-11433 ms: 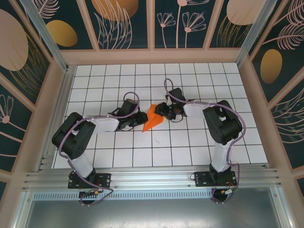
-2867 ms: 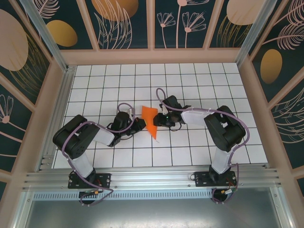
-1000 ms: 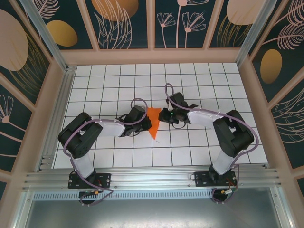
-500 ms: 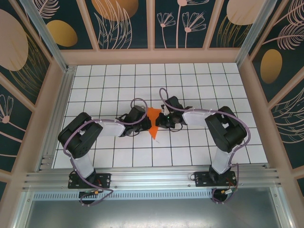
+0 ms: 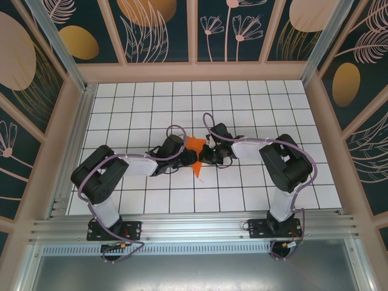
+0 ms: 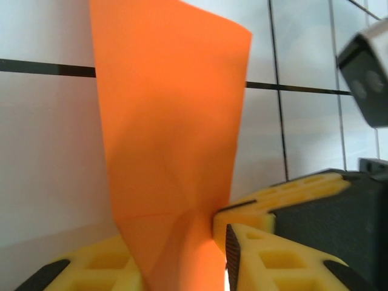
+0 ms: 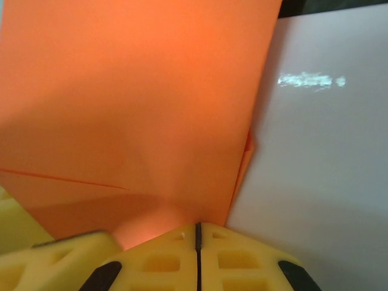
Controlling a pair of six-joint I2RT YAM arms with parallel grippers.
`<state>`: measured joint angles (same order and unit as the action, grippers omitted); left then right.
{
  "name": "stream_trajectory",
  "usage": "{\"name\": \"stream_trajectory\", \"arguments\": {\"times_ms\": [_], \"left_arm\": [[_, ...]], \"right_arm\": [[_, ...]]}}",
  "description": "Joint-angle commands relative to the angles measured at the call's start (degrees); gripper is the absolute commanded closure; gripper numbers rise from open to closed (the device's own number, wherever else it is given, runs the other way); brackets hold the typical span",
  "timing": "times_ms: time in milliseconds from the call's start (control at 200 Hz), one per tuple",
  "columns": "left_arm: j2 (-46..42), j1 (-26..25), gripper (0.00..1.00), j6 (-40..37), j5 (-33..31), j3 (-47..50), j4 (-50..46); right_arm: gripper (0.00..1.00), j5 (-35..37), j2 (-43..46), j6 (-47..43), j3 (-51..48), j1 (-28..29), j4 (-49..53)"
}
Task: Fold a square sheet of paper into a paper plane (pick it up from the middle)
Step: Fold the wing for the fifth time at the center of the table.
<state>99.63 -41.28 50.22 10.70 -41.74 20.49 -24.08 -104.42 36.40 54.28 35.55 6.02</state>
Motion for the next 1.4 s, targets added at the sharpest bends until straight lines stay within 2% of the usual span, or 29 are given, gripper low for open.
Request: {"name": "stream_trajectory", "arguments": {"times_ms": [0, 160, 370, 841, 1076, 1266, 1396], "left_arm": [[-3.4, -0.3, 0.64, 2.9, 2.0, 3.4, 6.5], [-4.1, -0.3, 0.62, 6.0, 4.1, 8.6, 14.3], [-3.8, -1.3, 0.63, 5.8, 5.0, 10.8, 15.4], [-1.9, -4.9, 0.71, 1.4, 0.0, 6.7, 5.6], [-1.8, -5.6, 0.85, -0.1, -3.7, 6.2, 2.1], [-1.8, -5.5, 0.91, -3.8, -5.8, 4.4, -2.1], [-1.8, -5.5, 0.93, -8.5, -6.8, 3.1, -4.6]], "right_arm": [[0.93, 1.4, -1.4, 2.5, -0.2, -0.6, 1.7], [0.94, 0.3, -1.4, 6.5, -1.5, -0.7, 0.3], [0.94, -0.8, -1.3, 9.4, -2.6, -1.1, -0.7], [0.94, -3.0, -0.5, 16.6, -4.7, -1.5, -3.8], [0.94, -3.8, 0.4, 18.5, -5.8, -1.6, -5.2], [0.94, -4.5, 1.2, 18.3, -5.6, -1.9, -5.2], [0.90, -6.0, 3.3, 17.5, -5.7, -2.8, -7.1]]}}
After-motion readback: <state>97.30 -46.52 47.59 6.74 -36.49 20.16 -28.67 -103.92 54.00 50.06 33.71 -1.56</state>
